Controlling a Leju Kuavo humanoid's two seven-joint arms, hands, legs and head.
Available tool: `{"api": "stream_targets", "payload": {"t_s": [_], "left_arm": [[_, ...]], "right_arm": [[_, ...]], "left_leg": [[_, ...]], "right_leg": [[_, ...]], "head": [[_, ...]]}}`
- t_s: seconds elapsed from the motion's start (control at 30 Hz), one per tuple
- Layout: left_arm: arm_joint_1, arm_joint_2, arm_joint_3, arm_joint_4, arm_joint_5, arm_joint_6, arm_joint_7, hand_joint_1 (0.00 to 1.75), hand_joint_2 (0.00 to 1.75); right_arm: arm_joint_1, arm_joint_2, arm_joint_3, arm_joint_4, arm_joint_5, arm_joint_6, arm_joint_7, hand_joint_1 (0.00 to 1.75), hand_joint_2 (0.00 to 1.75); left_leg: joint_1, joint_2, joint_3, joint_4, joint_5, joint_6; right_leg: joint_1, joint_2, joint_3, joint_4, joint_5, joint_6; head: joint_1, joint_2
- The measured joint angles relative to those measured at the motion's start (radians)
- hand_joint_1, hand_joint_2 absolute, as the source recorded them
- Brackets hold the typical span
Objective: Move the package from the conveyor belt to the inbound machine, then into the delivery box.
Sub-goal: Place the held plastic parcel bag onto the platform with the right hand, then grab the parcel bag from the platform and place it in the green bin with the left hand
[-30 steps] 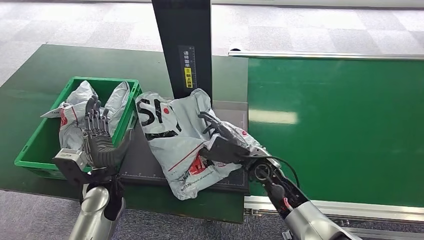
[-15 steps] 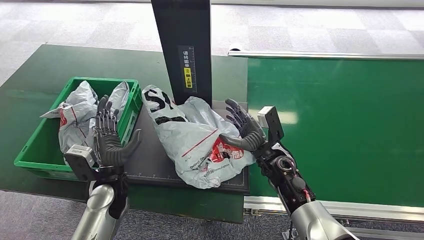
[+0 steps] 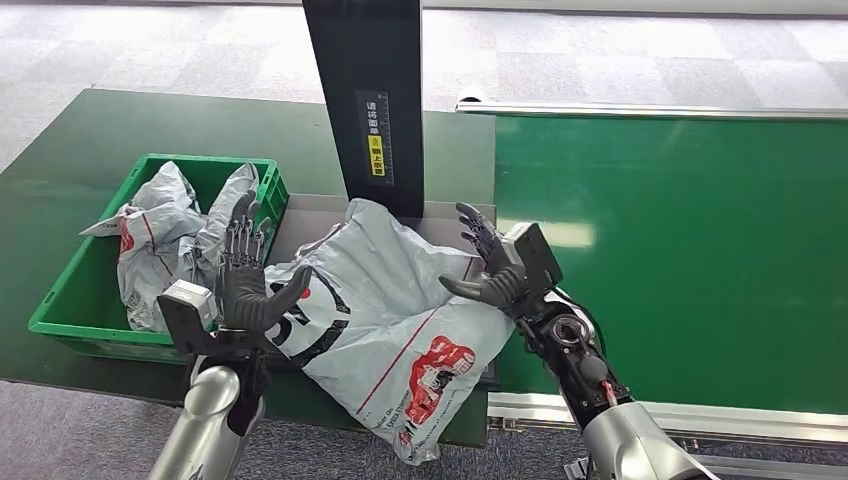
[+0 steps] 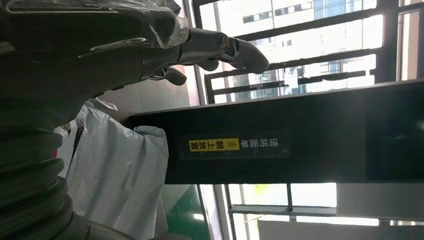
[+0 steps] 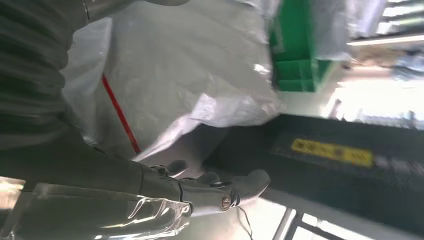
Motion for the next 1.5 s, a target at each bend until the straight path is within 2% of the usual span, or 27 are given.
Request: {"api": "stream_targets", "payload": {"t_s": [0.1,0.23,0.43,0.63,0.8,0.97,1.0,1.1,1.13,1.3,1.43,1.5], "left_arm": [[-0.014,0.003,-0.010,0.017,-0.050,-0.026,0.012,0.00,1.75],[-0.016,0.008,-0.033,0.024,-0.152,-0.043,0.044,0.00,1.75],[-0.022,0.018,-0.114,0.044,-0.380,-0.095,0.133,0.00,1.75],[-0.037,0.029,-0.185,0.122,-0.572,-0.152,0.191,0.00,1.75],[-0.059,0.038,-0.224,0.186,-0.671,-0.225,0.244,0.00,1.75],[-0.105,0.037,-0.269,0.279,-0.826,-0.243,0.349,0.01,1.75],[-0.116,0.034,-0.276,0.299,-0.851,-0.237,0.368,0.36,1.75],[-0.141,0.023,-0.289,0.346,-0.899,-0.208,0.390,1.63,1.75],[-0.145,0.020,-0.291,0.356,-0.904,-0.201,0.386,1.71,1.75],[-0.143,0.019,-0.287,0.363,-0.894,-0.181,0.332,1.73,1.75],[-0.129,0.021,-0.270,0.335,-0.863,-0.149,0.293,1.41,1.75],[-0.119,0.021,-0.256,0.317,-0.839,-0.108,0.274,1.53,1.75]], "right_arm": [[-0.006,-0.012,0.037,0.008,0.129,-0.014,-0.011,0.00,1.75],[-0.004,-0.012,0.030,0.005,0.175,-0.063,-0.032,0.00,1.75],[0.024,-0.011,-0.047,-0.067,0.086,-0.046,-0.087,0.00,1.75],[0.069,-0.006,-0.137,-0.161,0.007,-0.052,-0.125,0.00,1.75],[0.088,-0.003,-0.179,-0.209,-0.017,-0.060,-0.127,0.00,1.75],[0.106,-0.003,-0.197,-0.238,-0.029,-0.073,-0.123,0.00,1.75],[0.110,-0.003,-0.200,-0.241,-0.032,-0.072,-0.120,0.00,1.75],[0.118,-0.002,-0.203,-0.244,-0.041,-0.057,-0.105,0.00,1.75],[0.119,0.000,-0.204,-0.244,-0.046,-0.051,-0.098,0.00,1.75],[0.118,0.015,-0.201,-0.225,-0.049,-0.059,-0.060,0.00,1.75],[0.113,0.026,-0.186,-0.214,-0.010,-0.098,-0.035,0.00,1.75],[0.112,0.033,-0.178,-0.213,-0.004,-0.096,-0.025,0.00,1.75]], "left_leg": [[0.000,0.000,0.000,0.000,0.000,0.000],[0.000,0.000,0.000,0.000,0.000,0.000],[0.000,0.000,0.000,0.000,0.000,0.000],[0.000,0.000,0.000,0.000,0.000,0.000],[0.000,0.000,0.000,0.000,0.000,0.000],[0.000,0.000,0.000,0.000,0.000,0.000],[0.000,0.000,0.000,0.000,0.000,0.000],[0.000,-0.001,0.001,0.000,0.000,0.000],[0.000,-0.001,0.002,0.000,0.000,0.000],[0.000,-0.001,0.002,0.000,0.001,0.000],[0.000,-0.001,0.003,0.000,0.001,0.000],[0.000,-0.001,0.002,0.000,0.001,0.000]], "right_leg": [[0.000,0.000,0.000,0.000,0.000,0.000],[0.000,0.000,0.000,0.000,0.000,0.000],[0.000,0.000,0.000,0.000,0.000,0.000],[0.000,0.000,0.000,0.000,0.000,0.000],[0.000,0.000,0.000,0.000,0.000,0.000],[0.000,0.000,0.000,0.000,0.000,0.000],[0.000,0.000,0.001,0.000,0.000,0.000],[0.000,0.000,0.003,0.000,0.000,0.000],[0.000,0.000,0.003,0.000,0.000,0.000],[0.000,0.000,0.004,0.000,0.000,0.000],[0.000,0.000,0.004,0.000,0.001,-0.001],[0.000,0.000,0.004,0.000,0.001,-0.001]], "head": [[0.000,0.000],[0.000,0.000],[0.000,0.000],[0.000,0.000],[0.000,0.000],[0.000,0.000],[0.000,0.000],[0.000,0.000],[0.000,0.000],[0.000,0.000],[0.000,0.000],[0.000,0.000]]}}
